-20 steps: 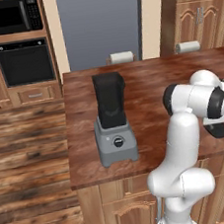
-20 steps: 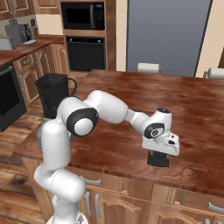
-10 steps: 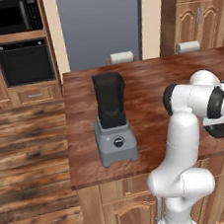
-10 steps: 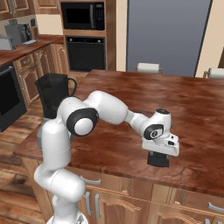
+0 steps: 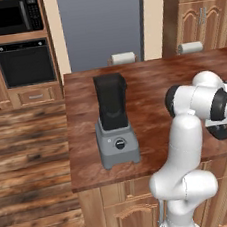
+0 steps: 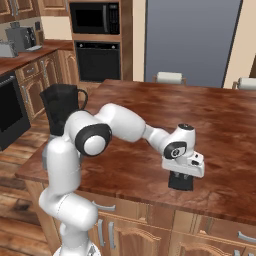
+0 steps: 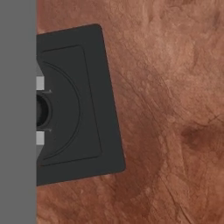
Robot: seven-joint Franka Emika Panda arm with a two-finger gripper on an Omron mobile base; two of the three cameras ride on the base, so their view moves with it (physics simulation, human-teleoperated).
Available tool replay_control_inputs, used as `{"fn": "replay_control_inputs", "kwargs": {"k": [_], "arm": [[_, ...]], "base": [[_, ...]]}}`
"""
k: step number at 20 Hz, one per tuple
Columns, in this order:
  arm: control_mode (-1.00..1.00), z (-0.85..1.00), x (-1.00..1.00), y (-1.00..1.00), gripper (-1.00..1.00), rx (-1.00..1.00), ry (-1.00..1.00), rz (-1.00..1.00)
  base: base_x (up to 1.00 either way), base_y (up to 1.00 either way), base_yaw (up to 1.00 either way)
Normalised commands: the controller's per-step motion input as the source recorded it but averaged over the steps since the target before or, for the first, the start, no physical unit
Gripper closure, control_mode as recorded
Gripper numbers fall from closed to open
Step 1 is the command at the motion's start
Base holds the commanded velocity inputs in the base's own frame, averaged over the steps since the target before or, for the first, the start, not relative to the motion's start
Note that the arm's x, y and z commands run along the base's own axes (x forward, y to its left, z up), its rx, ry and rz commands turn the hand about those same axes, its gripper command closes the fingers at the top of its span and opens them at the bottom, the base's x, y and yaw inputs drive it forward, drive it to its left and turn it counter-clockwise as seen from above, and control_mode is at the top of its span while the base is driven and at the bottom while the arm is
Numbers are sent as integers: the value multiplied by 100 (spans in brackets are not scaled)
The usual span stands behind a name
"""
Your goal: Grab the limes from the fridge, place them in the blender, close the lid, and turn on the blender to create a marinade.
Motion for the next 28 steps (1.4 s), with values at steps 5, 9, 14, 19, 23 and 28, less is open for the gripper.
{"fn": "replay_control_inputs", "kwargs": {"k": [5,9,14,19,23,28], "arm": [[-100,3,-8,0,100,0,-8,-2],[-100,58,-18,2,100,0,-20,-2],[-100,99,-32,2,100,0,-22,-3],[-100,100,-17,50,100,0,-13,-4],[-100,100,0,79,100,-3,-5,-2],[-100,100,0,98,100,-7,0,-5]], "base": [[0,0,0],[0,0,0],[0,0,0],[0,0,0],[0,0,0],[0,0,0]]}}
